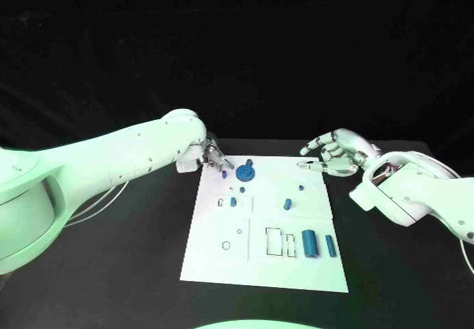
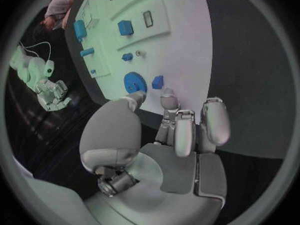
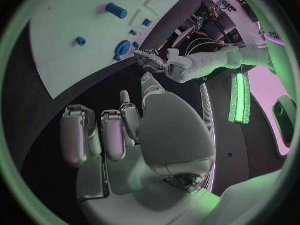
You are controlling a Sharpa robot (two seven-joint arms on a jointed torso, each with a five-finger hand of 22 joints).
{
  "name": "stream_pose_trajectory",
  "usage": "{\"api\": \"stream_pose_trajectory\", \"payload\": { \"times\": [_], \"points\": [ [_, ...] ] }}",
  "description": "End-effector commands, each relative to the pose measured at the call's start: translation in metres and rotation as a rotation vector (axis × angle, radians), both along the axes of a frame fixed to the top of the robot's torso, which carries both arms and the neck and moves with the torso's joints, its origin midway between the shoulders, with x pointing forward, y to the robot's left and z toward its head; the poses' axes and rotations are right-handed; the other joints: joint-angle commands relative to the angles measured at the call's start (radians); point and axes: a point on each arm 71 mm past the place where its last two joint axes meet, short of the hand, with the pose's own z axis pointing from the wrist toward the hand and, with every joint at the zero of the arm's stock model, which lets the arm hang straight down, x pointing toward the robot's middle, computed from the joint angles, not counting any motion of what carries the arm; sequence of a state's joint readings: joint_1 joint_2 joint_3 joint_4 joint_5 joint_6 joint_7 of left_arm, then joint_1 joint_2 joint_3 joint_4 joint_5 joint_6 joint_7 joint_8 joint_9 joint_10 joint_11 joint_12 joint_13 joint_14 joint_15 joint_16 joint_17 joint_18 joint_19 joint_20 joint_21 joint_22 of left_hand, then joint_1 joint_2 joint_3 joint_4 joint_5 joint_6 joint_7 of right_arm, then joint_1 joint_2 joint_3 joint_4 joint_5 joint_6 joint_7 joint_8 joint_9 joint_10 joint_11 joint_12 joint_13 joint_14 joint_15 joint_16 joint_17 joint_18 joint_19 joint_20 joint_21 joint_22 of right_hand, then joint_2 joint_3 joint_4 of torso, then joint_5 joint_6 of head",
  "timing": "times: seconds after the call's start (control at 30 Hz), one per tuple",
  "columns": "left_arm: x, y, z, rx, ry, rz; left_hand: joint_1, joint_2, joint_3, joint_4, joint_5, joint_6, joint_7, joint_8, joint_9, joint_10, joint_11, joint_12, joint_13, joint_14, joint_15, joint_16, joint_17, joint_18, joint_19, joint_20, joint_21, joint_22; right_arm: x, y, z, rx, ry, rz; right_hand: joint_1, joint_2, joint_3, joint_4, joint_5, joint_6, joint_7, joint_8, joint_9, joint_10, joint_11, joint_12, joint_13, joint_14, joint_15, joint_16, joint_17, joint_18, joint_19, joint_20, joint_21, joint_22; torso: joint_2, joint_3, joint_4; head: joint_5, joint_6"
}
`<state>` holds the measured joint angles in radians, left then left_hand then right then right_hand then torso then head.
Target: Assemble the parts on the task board
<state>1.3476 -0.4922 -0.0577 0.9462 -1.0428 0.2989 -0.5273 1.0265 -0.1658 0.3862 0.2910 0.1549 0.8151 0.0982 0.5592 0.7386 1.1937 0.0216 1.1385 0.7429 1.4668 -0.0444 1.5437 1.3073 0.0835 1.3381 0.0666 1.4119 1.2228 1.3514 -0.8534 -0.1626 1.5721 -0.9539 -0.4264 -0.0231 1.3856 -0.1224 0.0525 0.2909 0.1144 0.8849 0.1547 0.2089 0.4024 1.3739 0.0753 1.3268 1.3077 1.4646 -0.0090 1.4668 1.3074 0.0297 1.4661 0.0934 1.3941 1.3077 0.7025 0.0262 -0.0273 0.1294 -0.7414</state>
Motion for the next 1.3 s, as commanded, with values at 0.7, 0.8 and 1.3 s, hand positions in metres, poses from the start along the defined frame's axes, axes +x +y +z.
{"api": "stream_pose_trajectory", "payload": {
  "times": [0.7,0.8,1.3],
  "points": [
    [-0.0015,0.0014,-0.0085,-0.008,0.068,-0.031,0.044,0.017,-0.007,-0.001,0.004,0.018,0.000,-0.004,-0.009,-0.001,0.002,0.006,0.003,0.084,0.010,0.002,0.209,-0.006,-0.003,0.007,-0.005,0.001,-0.0004,0.0012,-0.0006,-0.012,0.001,0.011,-0.005,0.003,-0.005,-0.001,0.006,-0.008,0.000,0.004,-0.001,-0.001,-0.004,0.000,0.076,0.053,0.005,-0.004,0.059,0.013,0.022,0.007,-0.003,0.152,-0.001,-0.0004,0.0003,0.002,-0.005],
    [-0.0015,0.0015,-0.0084,-0.016,0.065,-0.025,0.058,0.023,-0.010,-0.001,0.004,0.037,-0.005,0.012,-0.001,0.000,-0.002,0.009,0.006,0.084,0.007,0.002,0.210,-0.006,-0.003,0.006,-0.004,0.002,-0.0003,0.0012,-0.0006,-0.013,0.001,0.011,-0.004,0.005,-0.004,-0.001,0.006,-0.008,0.000,0.005,-0.002,0.001,-0.004,0.002,0.077,0.053,0.005,-0.004,0.060,0.013,0.023,0.006,-0.002,0.152,-0.001,-0.0004,0.0009,0.002,-0.005],
    [-0.0030,0.0003,-0.0078,-0.045,0.061,-0.018,0.090,0.035,-0.013,-0.002,0.003,0.047,-0.012,0.038,0.019,0.005,-0.008,0.015,0.011,0.086,0.002,0.004,0.214,-0.007,-0.001,0.003,-0.002,0.006,-0.0001,0.0016,-0.0008,-0.014,0.002,0.010,-0.004,0.005,-0.004,-0.001,0.006,-0.008,0.000,0.005,-0.002,0.001,-0.004,0.002,0.077,0.053,0.005,-0.004,0.060,0.013,0.023,0.006,-0.002,0.152,0.000,0.0001,0.0005,0.002,-0.009]
  ]
}}
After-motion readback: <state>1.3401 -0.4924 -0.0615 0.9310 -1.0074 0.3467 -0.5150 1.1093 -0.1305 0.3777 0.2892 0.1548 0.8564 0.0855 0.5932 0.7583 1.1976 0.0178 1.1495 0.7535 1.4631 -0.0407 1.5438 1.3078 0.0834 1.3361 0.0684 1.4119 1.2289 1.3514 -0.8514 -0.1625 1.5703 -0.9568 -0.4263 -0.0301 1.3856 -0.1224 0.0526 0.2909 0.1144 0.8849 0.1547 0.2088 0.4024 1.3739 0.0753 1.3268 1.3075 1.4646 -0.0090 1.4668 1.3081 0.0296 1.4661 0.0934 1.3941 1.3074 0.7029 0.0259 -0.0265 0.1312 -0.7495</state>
